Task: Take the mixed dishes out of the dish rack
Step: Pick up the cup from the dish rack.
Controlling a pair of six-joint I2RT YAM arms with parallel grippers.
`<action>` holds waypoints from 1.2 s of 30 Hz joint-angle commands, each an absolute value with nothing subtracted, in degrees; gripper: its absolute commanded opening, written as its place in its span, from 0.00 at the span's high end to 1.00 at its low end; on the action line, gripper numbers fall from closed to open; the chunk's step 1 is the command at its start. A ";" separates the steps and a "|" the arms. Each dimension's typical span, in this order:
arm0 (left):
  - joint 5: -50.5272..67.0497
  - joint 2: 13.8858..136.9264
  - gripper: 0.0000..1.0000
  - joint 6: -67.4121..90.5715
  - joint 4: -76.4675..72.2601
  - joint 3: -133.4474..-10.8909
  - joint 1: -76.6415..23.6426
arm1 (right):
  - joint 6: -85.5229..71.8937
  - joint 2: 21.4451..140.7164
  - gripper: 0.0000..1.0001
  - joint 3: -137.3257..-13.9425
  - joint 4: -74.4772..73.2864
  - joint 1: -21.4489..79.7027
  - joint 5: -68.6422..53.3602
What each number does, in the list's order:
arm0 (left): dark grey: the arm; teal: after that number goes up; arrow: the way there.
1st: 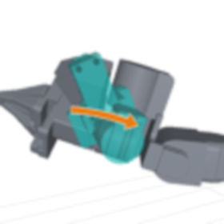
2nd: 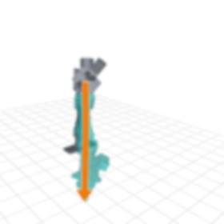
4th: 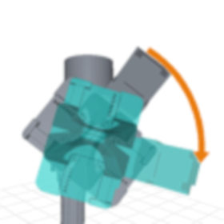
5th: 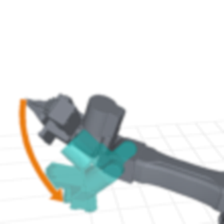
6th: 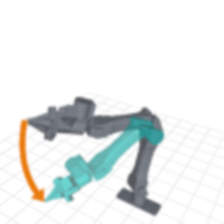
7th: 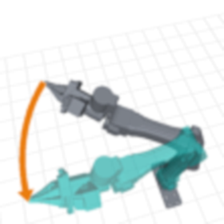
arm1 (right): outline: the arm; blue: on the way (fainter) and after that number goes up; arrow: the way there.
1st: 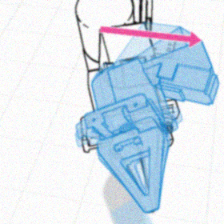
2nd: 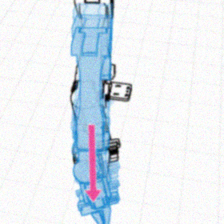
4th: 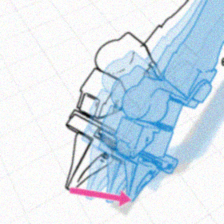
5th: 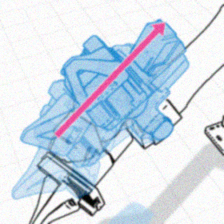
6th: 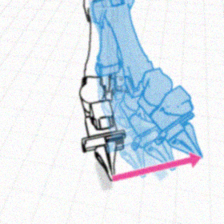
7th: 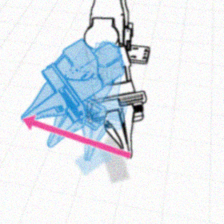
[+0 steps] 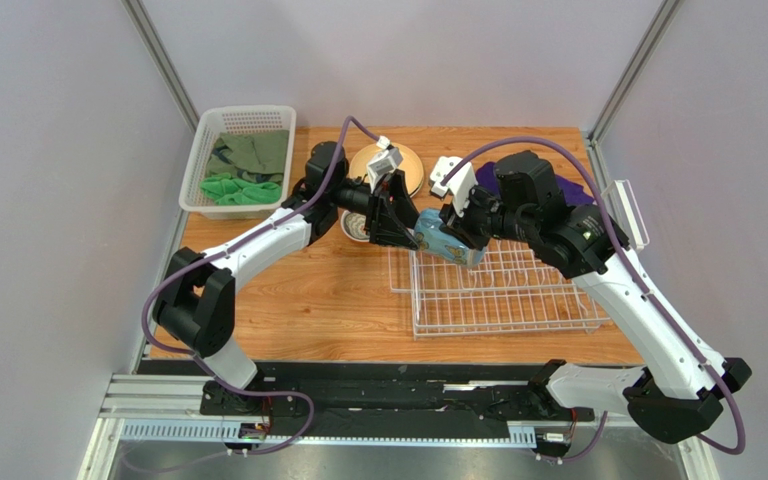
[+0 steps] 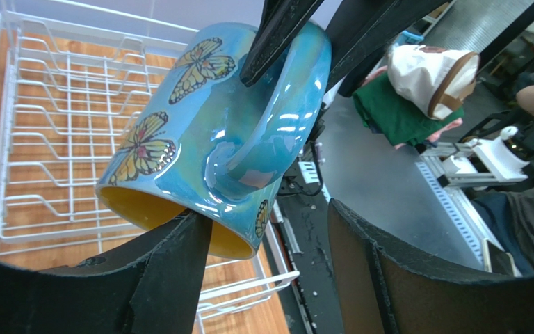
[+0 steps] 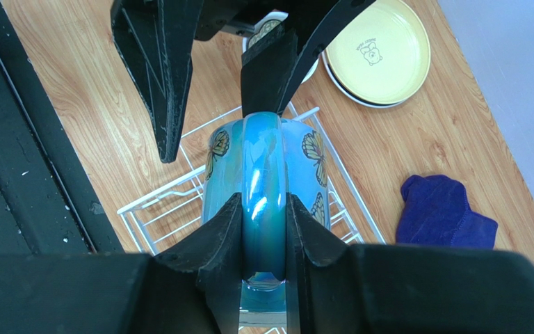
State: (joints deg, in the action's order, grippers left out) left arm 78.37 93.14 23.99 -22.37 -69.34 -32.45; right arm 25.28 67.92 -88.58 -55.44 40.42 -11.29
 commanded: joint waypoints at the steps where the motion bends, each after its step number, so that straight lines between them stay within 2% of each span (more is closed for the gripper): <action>1: 80.77 93.87 0.34 31.19 -35.23 -67.86 -33.57 | 25.14 64.60 1.00 -92.37 -46.76 40.52 -11.16; 8: 80.42 96.15 0.41 45.24 -53.05 -65.40 -33.93 | 25.22 64.34 1.00 -92.55 -46.58 40.52 -11.33; 11: 79.37 99.31 0.46 60.07 -71.05 -65.13 -34.01 | 25.05 64.34 1.00 -92.72 -46.50 40.52 -11.34; 12: 78.50 101.75 0.49 69.60 -81.89 -65.21 -34.10 | 25.05 64.34 1.00 -92.81 -46.49 40.52 -11.34; 14: 78.31 104.05 0.60 76.26 -87.52 -66.79 -34.19 | 25.05 64.34 1.00 -93.16 -46.41 40.52 -10.99; 15: 78.48 105.02 0.70 77.33 -87.54 -67.14 -34.19 | 25.05 64.25 1.00 -93.25 -46.32 40.60 -10.90; 17: 78.66 105.47 0.81 77.08 -87.63 -67.15 -34.36 | 25.14 64.25 1.00 -93.25 -46.49 40.52 -10.90; 18: 78.58 105.82 0.91 77.43 -87.54 -67.15 -34.45 | 25.14 64.25 1.00 -93.16 -46.49 40.60 -10.90; 21: 78.57 106.17 1.00 78.04 -87.63 -67.32 -34.80 | 25.31 64.25 1.00 -92.90 -46.32 40.52 -10.81; 31: 79.80 104.06 1.00 79.10 -87.63 -67.59 -35.33 | 25.49 63.55 0.98 -89.57 -44.65 40.52 -9.58; 34: 79.89 103.71 1.00 79.45 -87.63 -67.59 -35.33 | 25.49 63.02 0.89 -88.51 -44.12 40.52 -8.88; 35: 80.07 103.54 1.00 79.54 -87.63 -67.67 -35.33 | 25.49 62.76 0.80 -88.16 -43.95 40.52 -8.53; 36: 80.16 103.62 1.00 79.63 -87.63 -67.68 -35.33 | 25.49 62.58 0.77 -87.89 -43.95 40.52 -8.44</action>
State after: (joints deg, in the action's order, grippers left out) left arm 80.47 105.25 77.84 -75.70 -65.95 -34.48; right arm 25.28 65.58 -87.50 -54.83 39.94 -9.47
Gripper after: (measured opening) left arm 0.063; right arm 0.254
